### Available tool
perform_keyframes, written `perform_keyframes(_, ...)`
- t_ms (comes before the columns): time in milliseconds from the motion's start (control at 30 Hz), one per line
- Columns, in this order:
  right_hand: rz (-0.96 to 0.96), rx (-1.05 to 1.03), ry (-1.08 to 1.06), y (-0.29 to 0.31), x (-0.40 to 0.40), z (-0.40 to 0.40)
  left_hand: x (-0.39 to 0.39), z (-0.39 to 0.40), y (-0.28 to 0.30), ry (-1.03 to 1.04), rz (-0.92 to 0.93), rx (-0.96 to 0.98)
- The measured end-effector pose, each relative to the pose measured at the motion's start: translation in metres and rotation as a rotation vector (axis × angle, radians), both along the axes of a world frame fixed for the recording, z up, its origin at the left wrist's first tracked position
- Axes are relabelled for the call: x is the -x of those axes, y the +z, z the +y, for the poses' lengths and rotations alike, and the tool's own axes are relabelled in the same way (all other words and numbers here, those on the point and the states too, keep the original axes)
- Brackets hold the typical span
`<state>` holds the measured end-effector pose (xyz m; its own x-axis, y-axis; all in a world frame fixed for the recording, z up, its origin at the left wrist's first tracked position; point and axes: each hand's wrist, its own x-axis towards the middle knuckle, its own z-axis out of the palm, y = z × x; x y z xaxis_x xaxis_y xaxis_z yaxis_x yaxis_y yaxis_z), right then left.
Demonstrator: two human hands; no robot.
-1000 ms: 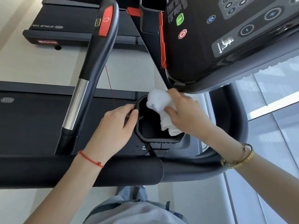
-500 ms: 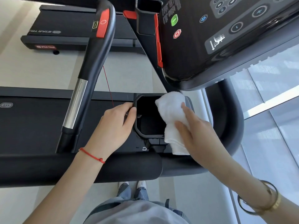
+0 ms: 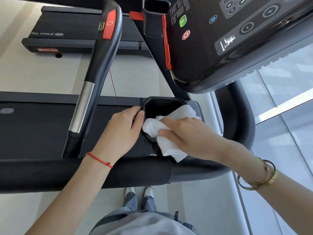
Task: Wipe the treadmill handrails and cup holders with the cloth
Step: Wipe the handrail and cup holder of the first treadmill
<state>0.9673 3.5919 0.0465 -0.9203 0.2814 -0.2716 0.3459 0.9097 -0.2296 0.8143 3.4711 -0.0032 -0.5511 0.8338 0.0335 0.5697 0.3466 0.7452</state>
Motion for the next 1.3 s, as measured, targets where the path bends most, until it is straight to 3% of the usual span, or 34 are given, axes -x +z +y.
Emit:
perform_keyframes(300,0.105,-0.011,0.164,0.006,-0.03,-0.001,0.001,-0.002,0.003,-0.001,-0.029,0.007)
perform_keyframes(400,0.074,0.099,0.166,0.004,-0.017,0.002,0.001,0.0,0.002,0.0,-0.033,0.018)
perform_keyframes(500,-0.08,0.208,0.166,0.003,0.0,0.007,0.001,0.0,0.002,0.002,-0.037,0.027)
perform_keyframes(700,-0.382,0.212,0.116,0.005,0.023,0.014,0.002,-0.001,0.002,-0.002,-0.048,0.032)
perform_keyframes(967,0.046,-0.006,0.271,-0.003,-0.007,0.007,0.003,-0.001,-0.001,0.012,-0.057,0.026)
perform_keyframes(1300,0.081,-0.009,0.2,-0.001,-0.025,0.013,0.003,-0.003,0.001,-0.009,-0.086,0.038)
